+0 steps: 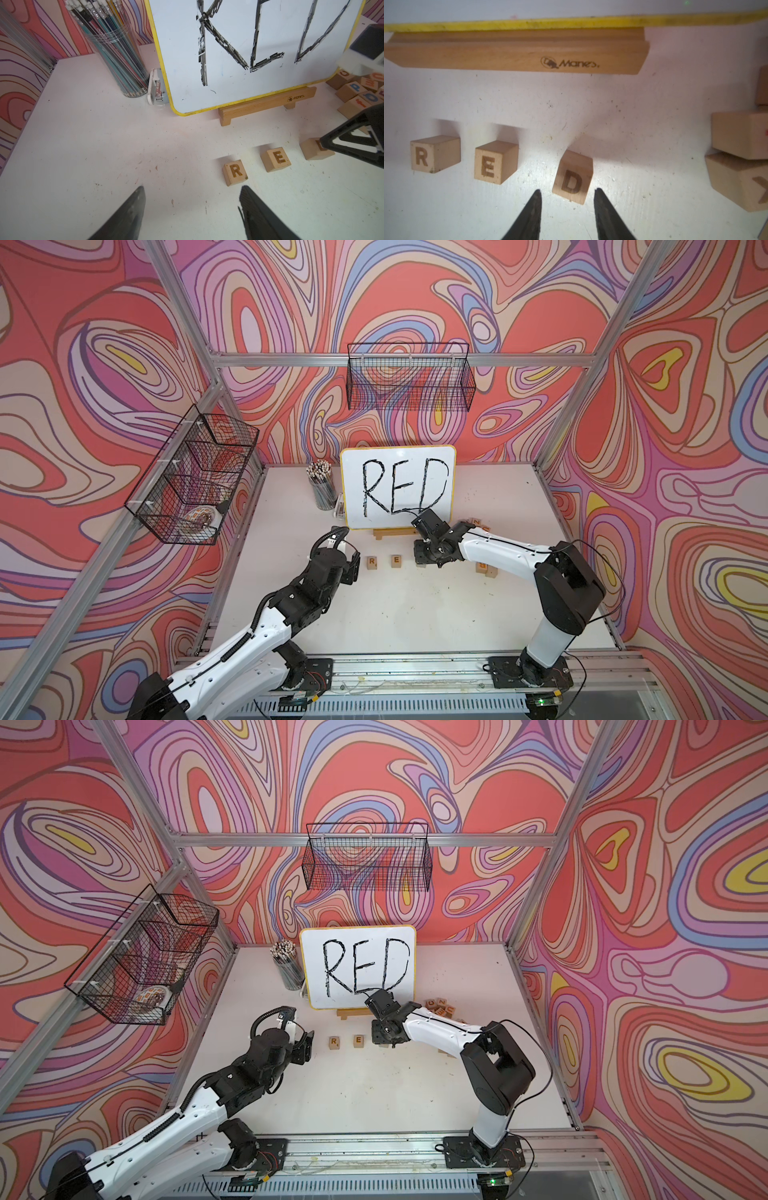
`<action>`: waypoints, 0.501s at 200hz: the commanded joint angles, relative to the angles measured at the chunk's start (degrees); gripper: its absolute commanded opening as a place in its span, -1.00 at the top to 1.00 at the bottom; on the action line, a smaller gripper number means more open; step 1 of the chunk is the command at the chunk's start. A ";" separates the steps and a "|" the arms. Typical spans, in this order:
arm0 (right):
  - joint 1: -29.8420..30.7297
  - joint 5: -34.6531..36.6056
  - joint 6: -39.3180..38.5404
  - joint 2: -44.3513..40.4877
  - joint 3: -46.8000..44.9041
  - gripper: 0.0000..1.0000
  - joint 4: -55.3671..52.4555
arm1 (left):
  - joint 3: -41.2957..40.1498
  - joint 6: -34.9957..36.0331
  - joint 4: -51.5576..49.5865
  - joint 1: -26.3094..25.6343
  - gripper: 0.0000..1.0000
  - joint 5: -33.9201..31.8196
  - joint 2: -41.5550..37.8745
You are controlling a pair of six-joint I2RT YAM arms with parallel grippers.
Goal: Assemble the uppercase word "red" with letter blocks
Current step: Place the letter block at the center of the board.
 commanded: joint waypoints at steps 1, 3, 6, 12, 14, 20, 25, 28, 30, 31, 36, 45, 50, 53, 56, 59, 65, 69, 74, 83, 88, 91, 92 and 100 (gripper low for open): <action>0.17 1.14 5.49 3.11 0.77 0.11 0.38 | 0.49 -0.06 0.75 0.31 -0.49 -0.30 -0.92; 0.19 1.20 5.62 3.28 0.70 0.11 0.42 | 0.51 -0.06 0.73 0.31 -0.49 -0.29 -0.91; 0.20 1.22 5.95 3.42 0.68 0.12 0.43 | 0.48 -0.06 0.74 0.36 -0.49 -0.24 -0.89; 0.20 1.06 6.32 3.66 0.47 0.11 0.47 | 0.53 -0.06 0.77 0.36 -0.49 -0.27 -0.88; 0.18 1.12 6.44 3.68 0.43 0.11 0.55 | 0.47 -0.06 0.78 0.32 -0.49 -0.26 -0.88; 0.20 1.20 6.76 3.84 0.33 0.11 0.68 | 0.47 -0.03 0.74 0.34 -0.49 -0.27 -0.88; 0.20 1.19 7.01 4.03 0.33 0.11 0.61 | 0.50 -0.06 0.72 0.32 -0.49 -0.26 -0.84; 0.20 1.22 7.11 4.05 0.33 0.11 0.69 | 0.50 -0.06 0.83 0.37 -0.49 -0.26 -0.77; 0.20 1.24 7.17 4.05 0.33 0.11 0.76 | 0.47 -0.06 0.86 0.39 -0.49 -0.26 -0.79; 0.20 1.28 7.18 4.07 0.33 0.11 0.86 | 0.46 -0.06 0.86 0.35 -0.49 -0.26 -0.79; 0.20 1.31 7.19 4.10 0.28 0.11 1.02 | 0.50 -0.04 0.85 0.35 -0.49 -0.20 -0.79; 0.19 1.43 7.20 4.46 0.69 0.11 0.81 | 0.47 -0.02 0.82 0.32 -0.49 -0.25 -0.75; 0.12 1.65 7.11 4.74 0.88 0.11 0.61 | 0.46 -0.04 0.85 0.37 -0.49 -0.21 -0.79; 0.18 1.73 6.90 4.84 1.00 0.11 0.58 | 0.45 -0.05 0.86 0.35 -0.49 -0.24 -0.79; 0.20 1.74 6.78 5.04 1.15 0.10 0.59 | 0.45 -0.05 0.84 0.32 -0.49 -0.25 -0.83; 0.19 1.75 6.67 5.11 1.26 0.11 0.52 | 0.45 0.02 0.74 0.31 -0.49 -0.26 -0.87; 0.14 1.81 6.58 5.33 1.37 0.11 0.49 | 0.46 -0.05 0.71 0.36 -0.49 -0.26 -0.96; 0.18 1.77 6.55 5.51 1.54 0.12 0.45 | 0.47 -0.06 0.77 0.32 -0.49 -0.30 -0.99; 0.17 1.69 6.34 5.75 1.71 0.13 0.43 | 0.49 -0.06 0.68 0.31 -0.49 -0.32 -1.03; 0.16 1.53 6.15 6.11 1.90 0.18 0.34 | 0.46 -0.06 0.65 0.35 -0.49 -0.39 -1.13; 0.19 1.57 6.05 6.29 1.99 0.21 0.22 | 0.50 -0.06 0.69 0.32 -0.49 -0.42 -1.14; 0.20 1.57 5.98 6.47 1.99 0.23 0.20 | 0.47 -0.06 0.67 0.31 -0.49 -0.38 -1.24; 0.20 1.53 5.93 6.52 2.00 0.24 0.23 | 0.51 -0.06 0.68 0.31 -0.49 -0.41 -1.24; 0.21 1.25 5.64 6.81 2.00 0.29 0.24 | 0.46 -0.06 0.64 0.36 -0.49 -0.39 -1.23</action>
